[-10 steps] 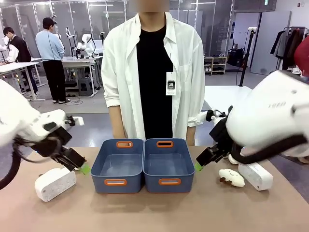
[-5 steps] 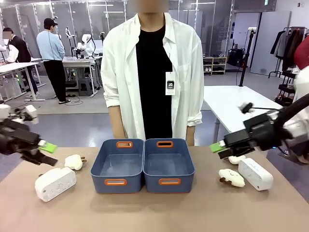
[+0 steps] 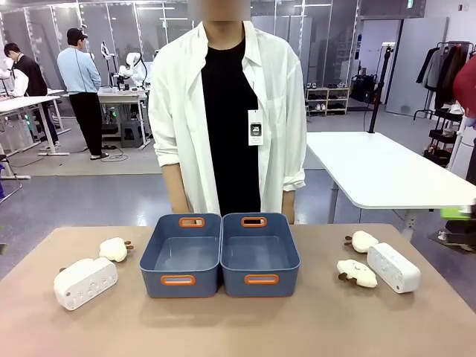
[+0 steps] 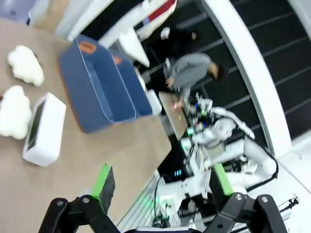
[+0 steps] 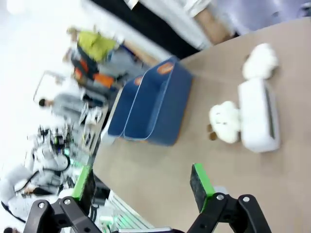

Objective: Sort the digital clocks into the basket.
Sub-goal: Pick up the Digital clock from the table and place it into the empty Plastic storage basket.

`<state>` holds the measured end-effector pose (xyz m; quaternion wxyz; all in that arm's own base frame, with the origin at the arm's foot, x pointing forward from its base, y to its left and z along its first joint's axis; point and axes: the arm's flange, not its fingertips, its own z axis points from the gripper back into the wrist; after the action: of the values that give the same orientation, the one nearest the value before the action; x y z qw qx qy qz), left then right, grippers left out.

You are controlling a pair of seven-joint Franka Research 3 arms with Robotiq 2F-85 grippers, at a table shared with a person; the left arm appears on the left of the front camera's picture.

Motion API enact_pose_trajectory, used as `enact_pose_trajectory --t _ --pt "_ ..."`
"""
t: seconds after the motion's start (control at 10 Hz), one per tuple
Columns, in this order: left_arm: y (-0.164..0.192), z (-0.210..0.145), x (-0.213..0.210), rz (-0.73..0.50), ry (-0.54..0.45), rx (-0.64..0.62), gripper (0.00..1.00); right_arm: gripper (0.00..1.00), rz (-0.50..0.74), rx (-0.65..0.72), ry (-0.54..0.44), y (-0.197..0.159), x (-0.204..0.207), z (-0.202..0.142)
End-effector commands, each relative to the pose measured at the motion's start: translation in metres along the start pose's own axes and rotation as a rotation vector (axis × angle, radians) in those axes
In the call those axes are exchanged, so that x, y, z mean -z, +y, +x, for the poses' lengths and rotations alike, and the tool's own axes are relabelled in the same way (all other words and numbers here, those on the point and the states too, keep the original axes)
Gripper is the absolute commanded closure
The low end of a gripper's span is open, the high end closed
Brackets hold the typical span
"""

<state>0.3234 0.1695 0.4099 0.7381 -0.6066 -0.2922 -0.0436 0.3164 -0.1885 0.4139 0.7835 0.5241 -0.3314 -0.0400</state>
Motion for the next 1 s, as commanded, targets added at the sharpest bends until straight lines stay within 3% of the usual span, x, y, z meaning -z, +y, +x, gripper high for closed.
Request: enact_pose_trajectory --t 0.0,0.3,0.4,0.9 --pt "0.001 -0.008 -0.02 -0.079 -0.173 0.074 0.0 0.0 -0.001 0.008 -0.104 0.006 -0.013 -0.096" --pt "0.008 -0.017 -0.031 0.0 -0.259 -0.001 0.0 0.0 -0.001 -0.018 -0.176 -0.001 -0.018 -0.097" --pt "0.002 -0.018 -0.047 -0.025 -0.223 0.02 0.0 0.0 -0.022 0.036 -0.147 -0.026 -0.068 -0.02" --pt "0.002 -0.018 -0.047 -0.025 -0.223 0.02 0.0 0.0 -0.022 0.036 -0.147 -0.026 -0.068 -0.02"
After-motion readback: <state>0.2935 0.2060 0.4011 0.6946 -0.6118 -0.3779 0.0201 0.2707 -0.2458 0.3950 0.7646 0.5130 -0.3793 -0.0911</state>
